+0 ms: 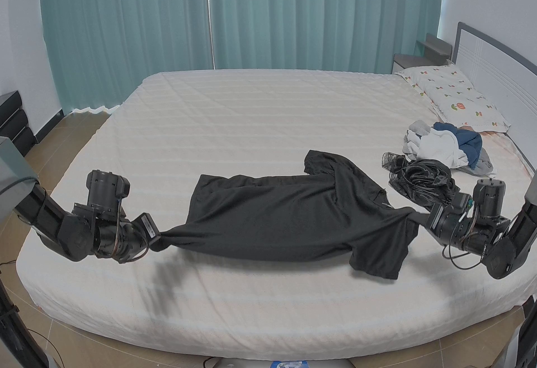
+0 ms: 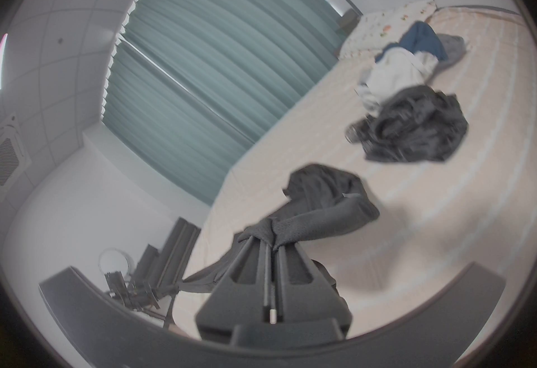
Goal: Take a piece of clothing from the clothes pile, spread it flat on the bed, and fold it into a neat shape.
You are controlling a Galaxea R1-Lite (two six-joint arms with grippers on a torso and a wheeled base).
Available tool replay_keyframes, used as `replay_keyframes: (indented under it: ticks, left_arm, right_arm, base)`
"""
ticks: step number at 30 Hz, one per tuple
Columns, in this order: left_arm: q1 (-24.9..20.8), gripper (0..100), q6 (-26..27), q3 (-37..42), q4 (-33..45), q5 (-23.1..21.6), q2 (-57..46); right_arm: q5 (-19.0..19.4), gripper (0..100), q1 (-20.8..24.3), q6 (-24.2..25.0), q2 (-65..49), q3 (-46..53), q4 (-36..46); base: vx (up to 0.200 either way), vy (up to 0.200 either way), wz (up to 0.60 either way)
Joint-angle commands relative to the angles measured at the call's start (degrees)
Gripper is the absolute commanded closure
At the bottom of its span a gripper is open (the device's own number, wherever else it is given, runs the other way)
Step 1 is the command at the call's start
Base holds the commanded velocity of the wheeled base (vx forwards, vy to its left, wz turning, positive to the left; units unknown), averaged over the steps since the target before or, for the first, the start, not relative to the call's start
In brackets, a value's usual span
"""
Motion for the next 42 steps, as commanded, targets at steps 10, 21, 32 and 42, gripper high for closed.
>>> replay_keyframes:
  ticks: [10, 21, 32, 42]
  left_arm:
    - [-2.4, 100, 4.9, 6.5, 3.5, -0.6, 2.4]
    - [-2.4, 100, 9.7, 7.7, 14.1, -1.4, 0.2]
    - [-2.3, 100, 12.4, 7.1, 25.4, -5.1, -4.0]
    - [-3.6, 100, 14.6, 8.5, 25.6, -4.5, -0.9]
  right_arm:
    - [1.0, 100, -0.4, -6.6, 0.9, 4.7, 13.8]
    - [4.1, 100, -2.1, -8.2, -6.6, -2.0, 30.4]
    - [6.1, 100, -4.4, -16.3, -8.3, -7.5, 51.0]
    - [-2.3, 100, -3.3, -24.3, 1.1, -6.4, 52.7]
  base:
    - [0.000, 0.000, 0.00]
    - [0.000, 0.000, 0.00]
    - [0.000, 0.000, 0.00]
    - [0.000, 0.000, 0.00]
